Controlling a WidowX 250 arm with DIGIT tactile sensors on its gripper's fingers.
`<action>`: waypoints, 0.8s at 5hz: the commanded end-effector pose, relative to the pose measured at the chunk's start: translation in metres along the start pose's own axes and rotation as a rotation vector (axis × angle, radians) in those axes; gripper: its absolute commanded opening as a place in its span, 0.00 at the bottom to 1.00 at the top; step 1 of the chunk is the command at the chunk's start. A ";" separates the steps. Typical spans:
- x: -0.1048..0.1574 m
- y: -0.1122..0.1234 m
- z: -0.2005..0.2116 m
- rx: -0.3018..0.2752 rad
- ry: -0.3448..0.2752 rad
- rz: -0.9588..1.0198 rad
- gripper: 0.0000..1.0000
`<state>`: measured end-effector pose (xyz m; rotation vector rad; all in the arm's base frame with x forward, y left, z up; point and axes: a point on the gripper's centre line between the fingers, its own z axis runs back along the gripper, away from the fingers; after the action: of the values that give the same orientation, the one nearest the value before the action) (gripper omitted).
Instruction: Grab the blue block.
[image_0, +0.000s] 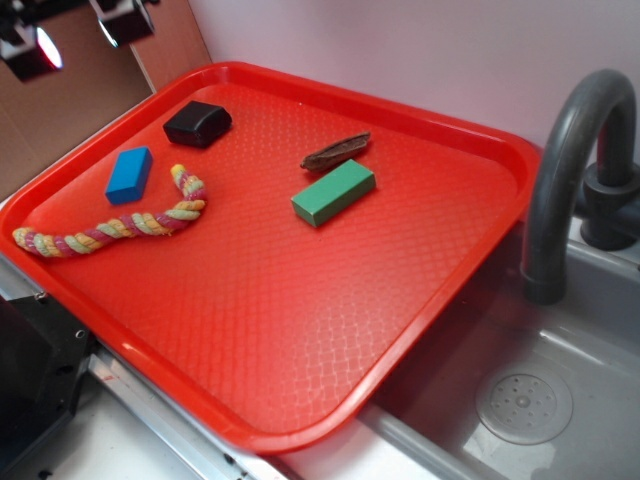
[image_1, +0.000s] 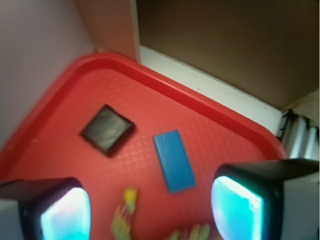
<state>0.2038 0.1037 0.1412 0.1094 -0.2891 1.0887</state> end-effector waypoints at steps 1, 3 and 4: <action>0.025 0.026 -0.037 0.030 0.039 -0.048 1.00; 0.013 0.025 -0.068 -0.022 0.086 -0.137 1.00; -0.003 0.016 -0.078 -0.046 0.135 -0.184 1.00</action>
<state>0.2052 0.1199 0.0564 0.0182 -0.1470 0.9183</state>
